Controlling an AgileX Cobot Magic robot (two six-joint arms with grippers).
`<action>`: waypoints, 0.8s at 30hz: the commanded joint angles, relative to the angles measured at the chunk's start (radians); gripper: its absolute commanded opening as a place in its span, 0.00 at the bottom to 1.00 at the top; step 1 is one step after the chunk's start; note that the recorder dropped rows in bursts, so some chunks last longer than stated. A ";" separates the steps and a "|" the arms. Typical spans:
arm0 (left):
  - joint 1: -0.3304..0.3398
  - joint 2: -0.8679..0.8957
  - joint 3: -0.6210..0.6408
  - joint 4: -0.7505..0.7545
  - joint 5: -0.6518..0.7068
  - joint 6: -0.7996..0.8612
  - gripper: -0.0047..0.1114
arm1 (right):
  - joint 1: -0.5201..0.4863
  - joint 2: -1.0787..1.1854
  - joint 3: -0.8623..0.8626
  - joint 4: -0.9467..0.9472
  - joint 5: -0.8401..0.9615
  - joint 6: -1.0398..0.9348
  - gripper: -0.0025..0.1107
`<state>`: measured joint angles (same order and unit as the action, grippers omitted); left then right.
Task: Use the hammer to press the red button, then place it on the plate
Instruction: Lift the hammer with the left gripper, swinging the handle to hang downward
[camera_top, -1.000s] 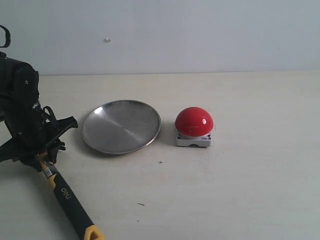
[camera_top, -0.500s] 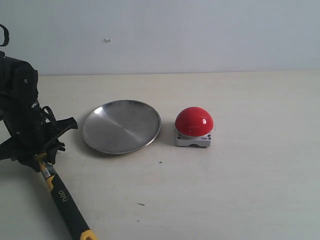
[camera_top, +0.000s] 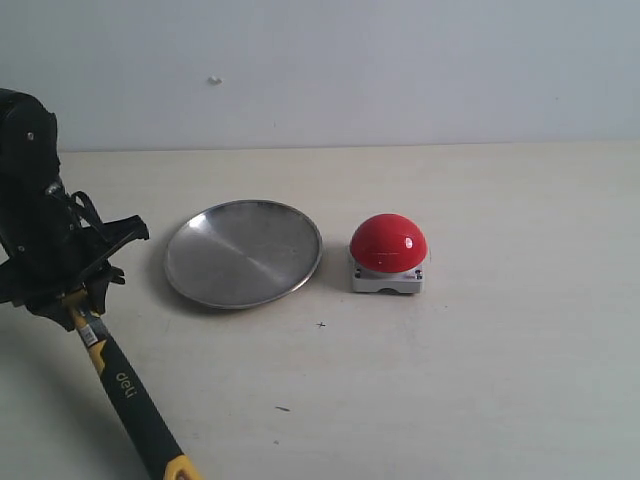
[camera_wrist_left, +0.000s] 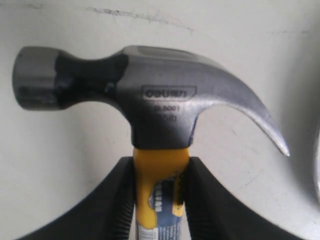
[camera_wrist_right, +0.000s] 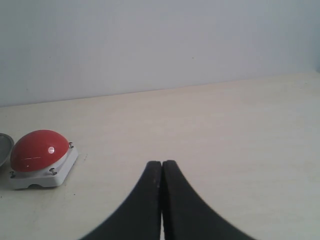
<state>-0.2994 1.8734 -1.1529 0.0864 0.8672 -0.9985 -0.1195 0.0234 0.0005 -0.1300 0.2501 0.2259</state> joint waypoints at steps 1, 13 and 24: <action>-0.002 -0.014 -0.002 -0.001 0.009 0.004 0.04 | -0.005 -0.007 -0.001 -0.007 -0.011 -0.007 0.02; -0.002 -0.014 -0.002 0.003 0.009 0.004 0.04 | -0.005 -0.007 -0.001 -0.007 -0.011 -0.007 0.02; -0.002 -0.014 -0.002 0.007 0.009 0.004 0.04 | -0.005 -0.007 -0.001 -0.007 -0.011 -0.007 0.02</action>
<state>-0.2994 1.8734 -1.1512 0.0847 0.8730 -0.9966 -0.1195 0.0234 0.0005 -0.1300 0.2501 0.2259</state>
